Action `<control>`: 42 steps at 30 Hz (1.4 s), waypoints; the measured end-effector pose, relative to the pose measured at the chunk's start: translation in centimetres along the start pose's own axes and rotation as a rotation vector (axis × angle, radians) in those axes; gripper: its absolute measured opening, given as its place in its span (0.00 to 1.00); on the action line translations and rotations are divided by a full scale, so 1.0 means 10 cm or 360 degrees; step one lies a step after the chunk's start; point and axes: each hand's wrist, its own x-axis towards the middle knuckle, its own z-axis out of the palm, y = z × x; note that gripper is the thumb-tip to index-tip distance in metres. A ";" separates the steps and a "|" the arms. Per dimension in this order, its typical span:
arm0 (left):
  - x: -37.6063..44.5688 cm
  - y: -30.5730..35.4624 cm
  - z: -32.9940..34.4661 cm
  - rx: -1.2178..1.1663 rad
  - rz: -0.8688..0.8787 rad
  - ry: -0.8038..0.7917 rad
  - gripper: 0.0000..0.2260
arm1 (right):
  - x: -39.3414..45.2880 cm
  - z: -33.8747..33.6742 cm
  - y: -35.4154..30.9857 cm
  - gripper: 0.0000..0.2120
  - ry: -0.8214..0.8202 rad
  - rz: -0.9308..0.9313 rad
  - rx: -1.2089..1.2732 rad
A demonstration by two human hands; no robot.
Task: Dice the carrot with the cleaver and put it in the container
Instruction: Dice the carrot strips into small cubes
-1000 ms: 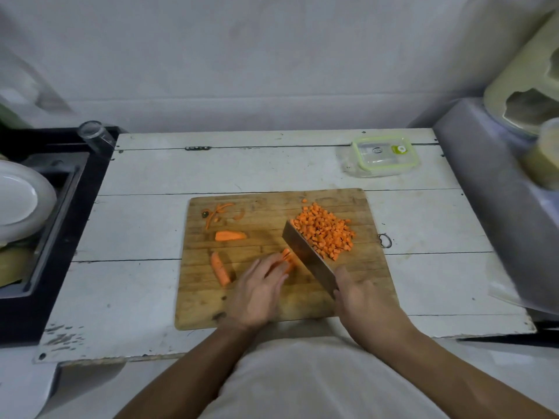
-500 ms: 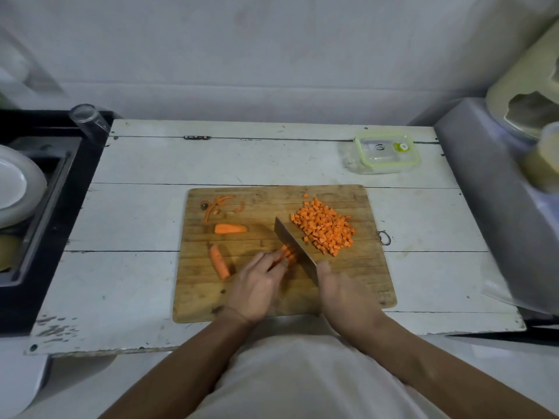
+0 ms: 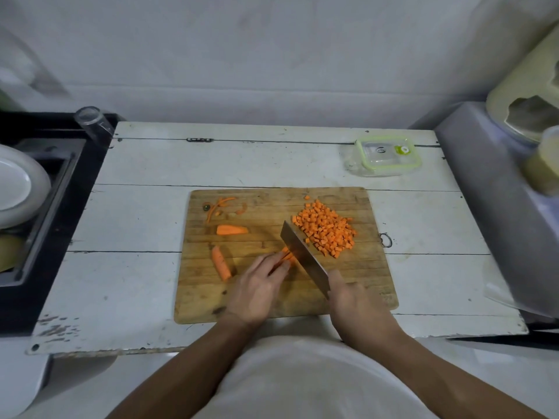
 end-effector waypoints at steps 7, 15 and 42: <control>0.01 0.09 -0.09 0.0027 0.0044 0.0044 0.19 | -0.09 -0.01 -0.01 0.11 -0.0086 -0.0005 -0.0031; 0.02 0.11 -0.16 0.0027 0.0087 0.0038 0.20 | 0.08 0.05 -0.16 0.19 -0.0098 -0.0018 -0.0148; -0.04 0.13 -0.20 0.0011 0.0014 -0.0060 0.15 | 0.35 0.11 -0.23 0.10 0.0067 -0.0025 0.0062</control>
